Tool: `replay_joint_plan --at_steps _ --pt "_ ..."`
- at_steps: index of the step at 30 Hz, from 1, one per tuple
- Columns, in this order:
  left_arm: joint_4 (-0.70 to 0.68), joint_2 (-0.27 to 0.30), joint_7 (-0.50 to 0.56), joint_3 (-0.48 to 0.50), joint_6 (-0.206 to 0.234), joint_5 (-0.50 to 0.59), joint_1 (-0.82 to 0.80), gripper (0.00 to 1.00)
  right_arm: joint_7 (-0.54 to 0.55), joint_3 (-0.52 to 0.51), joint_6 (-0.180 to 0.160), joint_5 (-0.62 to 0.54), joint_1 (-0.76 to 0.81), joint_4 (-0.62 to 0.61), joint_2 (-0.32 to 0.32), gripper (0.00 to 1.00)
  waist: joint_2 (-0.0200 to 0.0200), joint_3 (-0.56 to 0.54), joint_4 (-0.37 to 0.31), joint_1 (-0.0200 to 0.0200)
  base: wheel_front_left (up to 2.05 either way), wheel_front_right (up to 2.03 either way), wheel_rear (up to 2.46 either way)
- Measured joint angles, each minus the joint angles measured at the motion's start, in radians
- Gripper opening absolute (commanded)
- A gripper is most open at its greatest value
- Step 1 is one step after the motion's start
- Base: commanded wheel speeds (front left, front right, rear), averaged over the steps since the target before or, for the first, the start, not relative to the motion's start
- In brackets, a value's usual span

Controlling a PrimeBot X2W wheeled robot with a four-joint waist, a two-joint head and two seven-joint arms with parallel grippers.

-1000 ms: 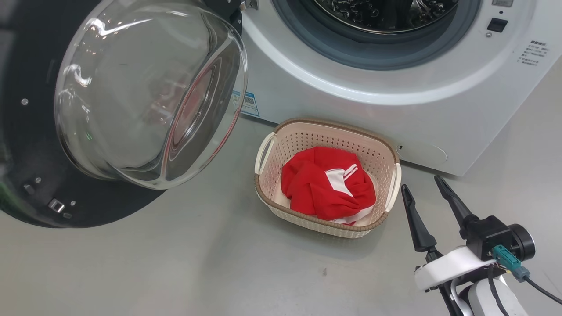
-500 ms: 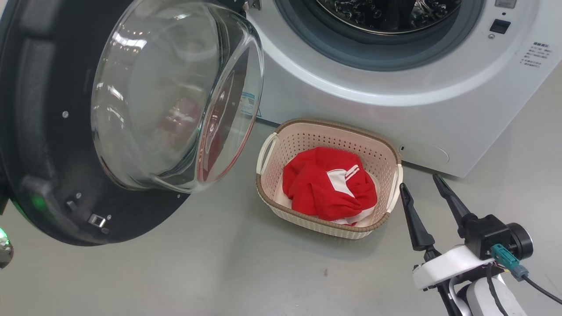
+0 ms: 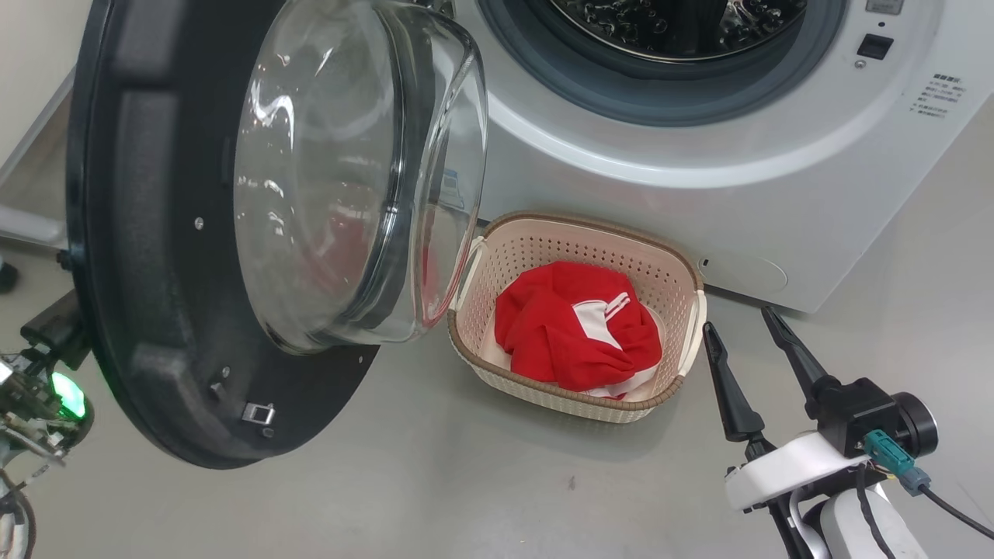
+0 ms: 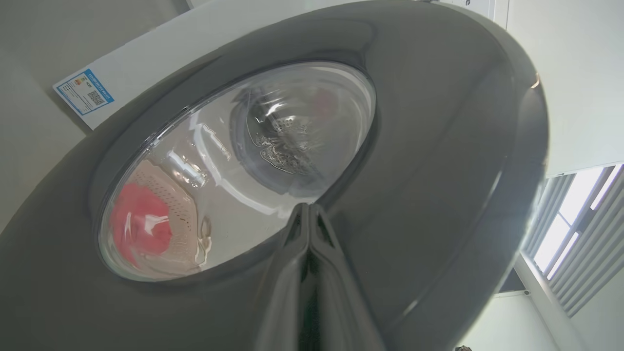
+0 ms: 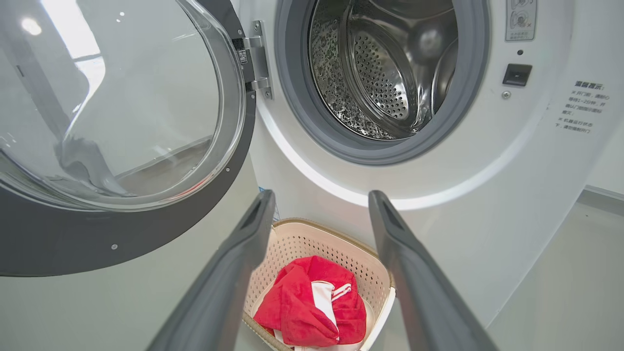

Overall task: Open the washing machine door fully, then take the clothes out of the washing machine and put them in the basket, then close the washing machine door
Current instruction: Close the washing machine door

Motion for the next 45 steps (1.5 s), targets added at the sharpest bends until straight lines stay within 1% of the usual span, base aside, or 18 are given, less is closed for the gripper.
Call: replay_joint_plan --at_steps 6,12,19,26,27,35,36,37,39,45 --pt "-0.108 0.0 0.058 -0.001 0.0 -0.004 0.028 0.0 0.0 0.007 0.0 0.004 -0.007 0.004 0.003 1.0 0.0 0.0 -0.016 0.0 0.0 0.0 0.0" --pt "-0.18 -0.005 0.102 -0.014 0.0 -0.009 0.058 0.0 0.0 0.012 0.0 0.008 -0.008 0.01 0.008 1.0 0.0 -0.002 -0.038 0.0 0.0 0.0 0.0" --pt "-0.227 -0.017 0.137 -0.024 0.0 -0.018 0.099 0.0 0.0 0.028 0.001 0.01 -0.018 0.013 0.02 1.0 0.0 -0.005 -0.076 0.0 0.0 0.0 0.0" --pt "-0.264 -0.035 0.15 -0.035 0.0 -0.035 0.123 0.0 0.0 0.035 0.001 0.017 -0.029 0.018 0.027 1.0 0.0 -0.001 -0.133 0.0 0.0 0.0 0.0" --pt "-0.264 -0.035 0.15 -0.035 0.0 -0.035 0.123 0.0 0.0 0.035 0.001 0.017 -0.029 0.018 0.027 1.0 0.0 -0.001 -0.133 0.0 0.0 0.0 0.0" --pt "-0.286 -0.058 0.152 -0.036 0.0 -0.04 0.136 0.0 -0.002 0.042 0.0 0.027 -0.046 0.023 0.034 1.0 0.0 0.007 -0.213 0.0 0.0 0.0 0.0" --pt "-0.288 -0.062 0.152 -0.036 0.0 -0.04 0.138 0.0 -0.002 0.043 -0.007 0.027 -0.049 0.023 0.035 1.0 0.0001 0.008 -0.224 0.0 0.0 0.0 0.0" --pt "-0.291 -0.067 0.152 -0.04 0.0 -0.04 0.138 0.0 -0.003 0.044 -0.007 0.028 -0.05 0.024 0.035 1.0 0.0 0.01 -0.246 0.0 0.0 0.0 0.0" --pt "-0.292 -0.07 0.152 -0.042 0.0 -0.04 0.138 0.0 -0.006 0.045 -0.007 0.029 -0.05 0.025 0.036 1.0 0.0 0.011 -0.256 0.0 0.0 0.0 0.0" --pt "-0.296 -0.083 0.152 -0.063 0.0 -0.04 0.138 0.0 -0.006 0.05 -0.007 0.046 -0.071 0.021 0.038 1.0 0.0 0.019 -0.329 0.0 0.0 0.0 0.0"
